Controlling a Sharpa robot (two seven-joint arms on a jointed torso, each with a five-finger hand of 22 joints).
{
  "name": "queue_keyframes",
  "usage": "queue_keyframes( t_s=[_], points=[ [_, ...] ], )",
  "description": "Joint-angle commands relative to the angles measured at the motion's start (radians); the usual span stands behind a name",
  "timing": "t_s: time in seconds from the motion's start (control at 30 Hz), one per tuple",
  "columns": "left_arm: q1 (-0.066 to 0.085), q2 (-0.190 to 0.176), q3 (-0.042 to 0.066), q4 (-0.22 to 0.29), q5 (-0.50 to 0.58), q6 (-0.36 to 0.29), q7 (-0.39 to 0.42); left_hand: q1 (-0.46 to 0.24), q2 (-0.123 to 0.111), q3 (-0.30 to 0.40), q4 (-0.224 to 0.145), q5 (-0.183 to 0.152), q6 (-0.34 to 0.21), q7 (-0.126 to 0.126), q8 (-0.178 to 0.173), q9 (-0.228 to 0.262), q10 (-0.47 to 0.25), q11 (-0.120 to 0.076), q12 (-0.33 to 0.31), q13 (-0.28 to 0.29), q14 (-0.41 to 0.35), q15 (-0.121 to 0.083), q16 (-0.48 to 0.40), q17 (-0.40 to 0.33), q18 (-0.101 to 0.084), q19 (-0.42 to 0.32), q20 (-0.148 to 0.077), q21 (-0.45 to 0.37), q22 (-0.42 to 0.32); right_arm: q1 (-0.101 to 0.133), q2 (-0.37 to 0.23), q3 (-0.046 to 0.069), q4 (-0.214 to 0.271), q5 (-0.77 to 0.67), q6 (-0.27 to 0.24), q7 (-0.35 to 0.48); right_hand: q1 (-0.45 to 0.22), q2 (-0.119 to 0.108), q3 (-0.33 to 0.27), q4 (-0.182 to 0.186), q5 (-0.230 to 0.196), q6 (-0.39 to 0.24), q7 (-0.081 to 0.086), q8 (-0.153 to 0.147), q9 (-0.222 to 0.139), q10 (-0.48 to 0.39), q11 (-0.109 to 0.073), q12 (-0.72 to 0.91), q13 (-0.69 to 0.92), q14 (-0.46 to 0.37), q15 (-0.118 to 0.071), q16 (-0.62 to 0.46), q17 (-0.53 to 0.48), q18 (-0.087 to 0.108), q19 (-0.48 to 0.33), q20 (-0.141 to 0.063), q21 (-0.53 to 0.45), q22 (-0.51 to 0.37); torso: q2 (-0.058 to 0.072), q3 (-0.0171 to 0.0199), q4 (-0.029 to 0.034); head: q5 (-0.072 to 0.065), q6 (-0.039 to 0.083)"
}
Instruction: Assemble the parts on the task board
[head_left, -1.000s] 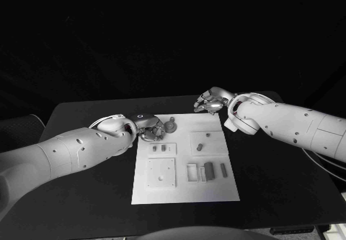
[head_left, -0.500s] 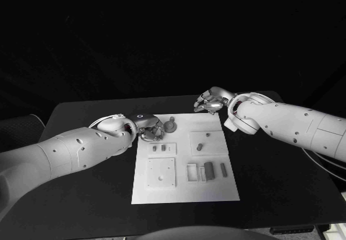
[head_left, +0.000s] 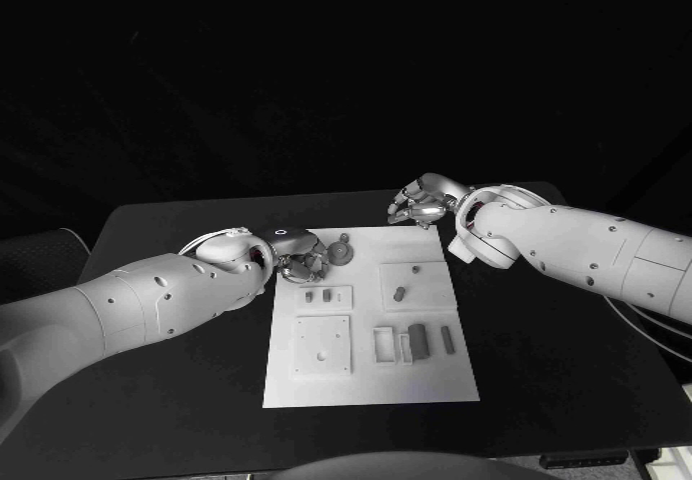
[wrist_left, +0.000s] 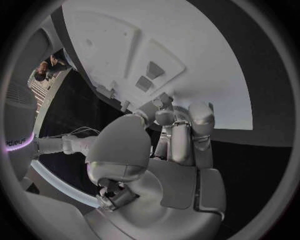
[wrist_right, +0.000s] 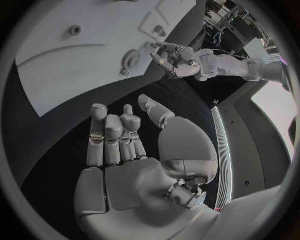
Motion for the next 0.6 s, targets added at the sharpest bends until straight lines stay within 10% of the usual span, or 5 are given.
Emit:
queue_keyframes(
  t_s=[0.03, 0.6],
  points=[
    [0.000, 0.004, 0.000, 0.000, -0.005, 0.011, -0.002, -0.003, 0.005, 0.006, 0.002, -0.001, 0.148, 0.016, -0.001, 0.001, -0.008, -0.002, -0.001, -0.001, -0.001, -0.004, -0.003, -0.001, 0.120, 0.002, 0.004, 0.007, 0.014, 0.000, 0.001, 0.000, 0.001, -0.002, 0.006, 0.006, -0.007, 0.000, 0.001, 0.007, 0.005, 0.000, 0.005, -0.006, 0.001, 0.001, 0.004, 0.006, 0.001, -0.001, -0.006, 0.004, -0.001, 0.011, 0.007, -0.003, -0.004, 0.009, 0.000, 0.0003, -0.0001, 0.000, 0.001],
    [0.000, 0.007, -0.001, -0.007, -0.015, 0.020, -0.003, -0.003, 0.005, 0.008, 0.002, -0.001, 0.148, 0.016, -0.002, 0.003, -0.008, -0.002, -0.001, -0.001, 0.000, -0.004, -0.004, 0.000, 0.120, 0.002, 0.003, 0.007, 0.013, 0.000, 0.001, 0.000, 0.001, -0.002, 0.006, 0.006, -0.007, 0.001, 0.001, 0.007, 0.005, 0.000, 0.005, -0.006, 0.001, 0.001, 0.004, 0.006, 0.001, -0.001, -0.006, 0.005, -0.001, 0.011, 0.007, -0.003, -0.004, 0.009, 0.000, 0.0002, 0.0003, -0.001, -0.001]
  ],
)
